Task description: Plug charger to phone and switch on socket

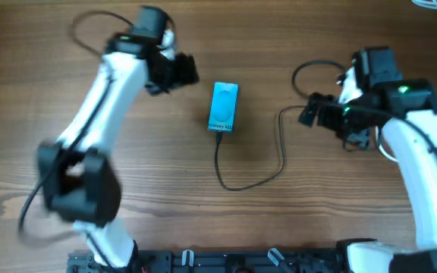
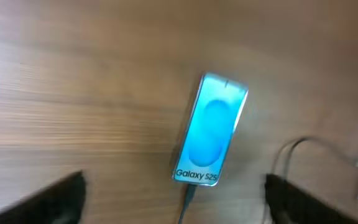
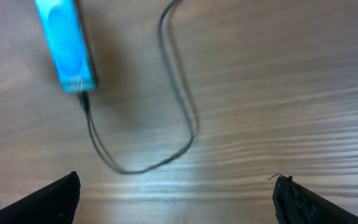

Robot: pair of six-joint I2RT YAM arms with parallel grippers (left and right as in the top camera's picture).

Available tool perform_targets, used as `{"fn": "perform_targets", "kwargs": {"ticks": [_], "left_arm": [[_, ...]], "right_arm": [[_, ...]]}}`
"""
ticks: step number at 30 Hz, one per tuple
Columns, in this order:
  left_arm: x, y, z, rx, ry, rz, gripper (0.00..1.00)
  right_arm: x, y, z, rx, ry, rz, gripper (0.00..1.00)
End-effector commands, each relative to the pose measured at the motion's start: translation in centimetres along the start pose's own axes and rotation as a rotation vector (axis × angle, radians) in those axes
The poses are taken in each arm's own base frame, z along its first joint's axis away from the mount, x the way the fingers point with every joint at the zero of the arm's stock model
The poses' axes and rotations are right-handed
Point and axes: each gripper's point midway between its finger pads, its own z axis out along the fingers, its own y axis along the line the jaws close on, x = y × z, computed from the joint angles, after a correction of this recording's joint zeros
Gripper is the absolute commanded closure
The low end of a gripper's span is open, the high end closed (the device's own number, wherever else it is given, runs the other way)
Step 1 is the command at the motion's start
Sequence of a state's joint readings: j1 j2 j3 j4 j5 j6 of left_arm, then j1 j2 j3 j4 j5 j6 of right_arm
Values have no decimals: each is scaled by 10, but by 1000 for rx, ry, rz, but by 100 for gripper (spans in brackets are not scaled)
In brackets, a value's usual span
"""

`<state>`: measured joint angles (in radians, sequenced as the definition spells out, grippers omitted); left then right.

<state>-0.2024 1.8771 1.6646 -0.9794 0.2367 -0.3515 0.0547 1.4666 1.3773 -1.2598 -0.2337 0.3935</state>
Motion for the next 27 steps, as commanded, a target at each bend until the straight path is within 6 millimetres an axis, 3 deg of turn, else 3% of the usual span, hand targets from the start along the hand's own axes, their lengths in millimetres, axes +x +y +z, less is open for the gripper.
{"fn": "perform_targets", "kwargs": {"ticks": [1,4,6,9,13,17,19,23,25,27], "left_arm": [[-31,13,-121,-77,-337,4,0],[-25,10,-158,-69,-414,9,0],[-24,9,-162,-64,-425,11,0],[-24,9,-161,-65,-422,10,0],[-24,9,-161,-65,-422,10,0],[-24,9,-161,-65,-422,10,0],[-24,9,-161,-65,-422,10,0],[-24,9,-161,-65,-421,10,0],[-24,9,-161,-65,-422,10,0],[-24,9,-161,-65,-422,10,0]], "right_arm": [[-58,-45,-16,191,-141,65,1],[-104,-82,-4,224,-232,181,0],[-132,-116,-1,303,-308,238,0],[-156,-169,-8,455,-413,340,0],[-174,-212,-9,498,-480,424,0],[-175,-233,12,490,-453,467,0],[-181,-221,21,392,-447,467,0],[-193,-163,35,67,-398,276,0],[-191,-145,26,-18,-400,256,0],[-192,-135,2,-39,-451,238,0]]}}
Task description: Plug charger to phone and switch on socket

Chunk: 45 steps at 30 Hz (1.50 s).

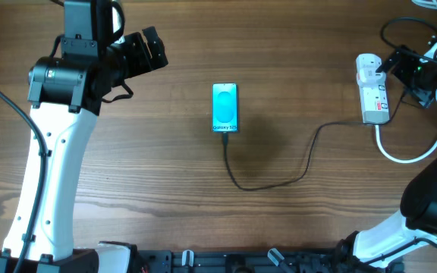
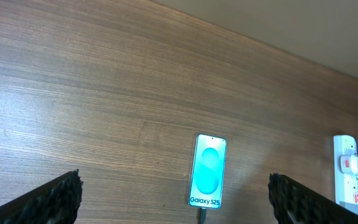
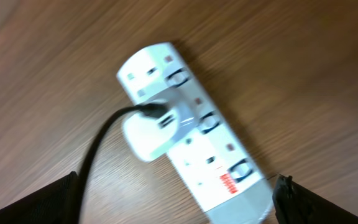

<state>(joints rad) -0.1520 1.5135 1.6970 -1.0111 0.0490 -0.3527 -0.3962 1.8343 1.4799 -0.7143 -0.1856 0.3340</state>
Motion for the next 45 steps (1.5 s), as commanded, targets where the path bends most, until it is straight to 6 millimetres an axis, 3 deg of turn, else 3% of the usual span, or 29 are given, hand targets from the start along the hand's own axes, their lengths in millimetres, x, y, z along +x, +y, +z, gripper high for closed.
{"fn": "perform_targets", "kwargs": {"ticks": [1,4,8,11,12,13,16,17,22,26,29,32,34,37,40,43,45], "left_arm": [[0,4,3,-20,0,6,0],[0,4,3,-20,1,6,0],[0,4,3,-20,0,6,0],[0,4,3,-20,0,6,0],[0,4,3,-20,0,6,0],[0,4,3,-20,0,6,0],[0,4,3,-20,1,6,0],[0,4,3,-20,1,6,0],[0,4,3,-20,1,6,0],[0,4,3,-20,0,6,0],[0,4,3,-20,0,6,0],[0,4,3,-20,0,6,0],[0,4,3,-20,0,6,0],[0,4,3,-20,0,6,0],[0,4,3,-20,1,6,0],[0,4,3,-20,1,6,0],[0,4,3,-20,0,6,0]], "right_arm": [[-9,30,-43,-132,-67,-45,0],[-24,44,-89,-168,-186,-72,0],[-39,52,-134,-197,-315,-56,0],[-63,3,-145,-32,-426,168,0],[-66,-11,-143,20,-439,195,0],[-62,-41,-122,138,-395,227,0],[-34,-78,-84,294,-241,248,0],[-26,-82,-70,307,-188,244,0],[24,-47,-19,59,123,104,0],[38,-49,-23,65,181,95,0],[34,-52,-35,94,148,88,0],[9,-98,-47,360,-3,181,0],[0,-117,-54,444,-68,259,0],[-18,-112,-51,372,-128,281,0],[-23,-99,-36,306,-122,256,0],[-18,-98,-8,269,-74,261,0],[-7,-93,22,202,4,258,0]]}}
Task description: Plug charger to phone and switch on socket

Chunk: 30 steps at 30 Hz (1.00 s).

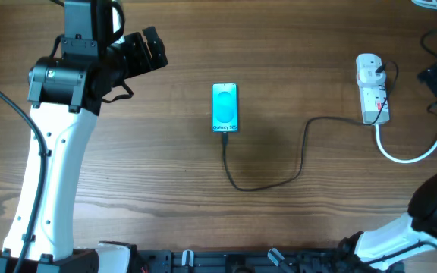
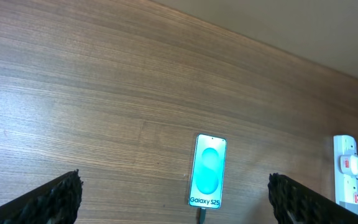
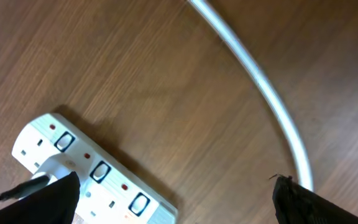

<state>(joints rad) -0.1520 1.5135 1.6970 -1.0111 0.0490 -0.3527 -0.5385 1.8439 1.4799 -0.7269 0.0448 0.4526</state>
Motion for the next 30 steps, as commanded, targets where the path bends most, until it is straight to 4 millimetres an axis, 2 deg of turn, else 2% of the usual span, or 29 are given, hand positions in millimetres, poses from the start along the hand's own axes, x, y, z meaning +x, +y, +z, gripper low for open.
{"fn": "perform_targets", "kwargs": {"ticks": [1,4,7,11,14,21,30], "left_arm": [[0,4,3,-20,1,6,0],[0,4,3,-20,0,6,0],[0,4,3,-20,1,6,0],[0,4,3,-20,0,6,0],[0,4,3,-20,0,6,0],[0,4,3,-20,0,6,0],[0,4,3,-20,0,6,0]], "right_arm": [[31,17,45,-88,151,-11,0],[52,15,76,-80,231,-8,0],[57,19,85,-82,238,-21,0],[62,43,92,-114,216,-67,0],[63,34,101,-24,189,-49,0],[63,34,102,-28,189,-63,0],[76,36,99,-47,248,-62,0]]}}
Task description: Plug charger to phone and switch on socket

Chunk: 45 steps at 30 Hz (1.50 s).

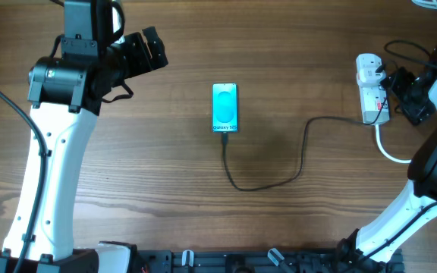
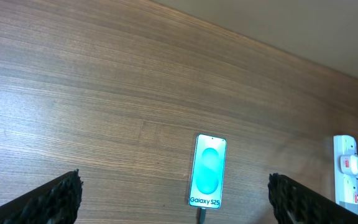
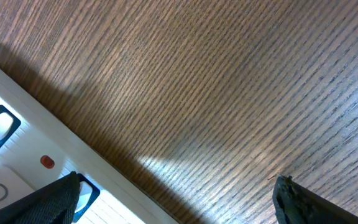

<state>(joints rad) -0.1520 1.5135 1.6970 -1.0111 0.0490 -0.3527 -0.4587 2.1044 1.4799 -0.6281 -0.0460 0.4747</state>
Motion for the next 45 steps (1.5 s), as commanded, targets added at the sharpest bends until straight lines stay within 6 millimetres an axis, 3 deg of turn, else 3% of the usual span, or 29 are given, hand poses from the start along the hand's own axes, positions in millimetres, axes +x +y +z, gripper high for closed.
{"fn": "perform_targets", "kwargs": {"ticks": [1,6,14,21,24,26,29,33,35,40,42,45], "left_arm": [[0,4,3,-20,1,6,0],[0,4,3,-20,0,6,0],[0,4,3,-20,0,6,0],[0,4,3,-20,0,6,0],[0,4,3,-20,0,6,0],[0,4,3,-20,0,6,0],[0,4,3,-20,0,6,0],[0,4,3,-20,0,6,0],[0,4,3,-20,0,6,0],[0,4,3,-20,0,6,0],[0,4,3,-20,1,6,0],[0,4,3,-20,0,6,0]], "right_arm": [[13,3,7,-9,53,-10,0],[19,1,7,-4,75,-10,0],[21,15,6,-84,92,-60,0],[21,14,6,-82,94,-64,0],[25,6,-5,-60,116,-45,0],[23,-10,-27,-13,109,-8,0],[13,-48,-83,101,45,80,0],[8,-48,-167,54,-92,73,0],[13,-47,-200,31,-143,62,0],[42,-49,-303,-64,-359,8,4],[72,-56,-335,-128,-479,-16,2],[98,-41,-346,-296,-583,-83,1]]}}
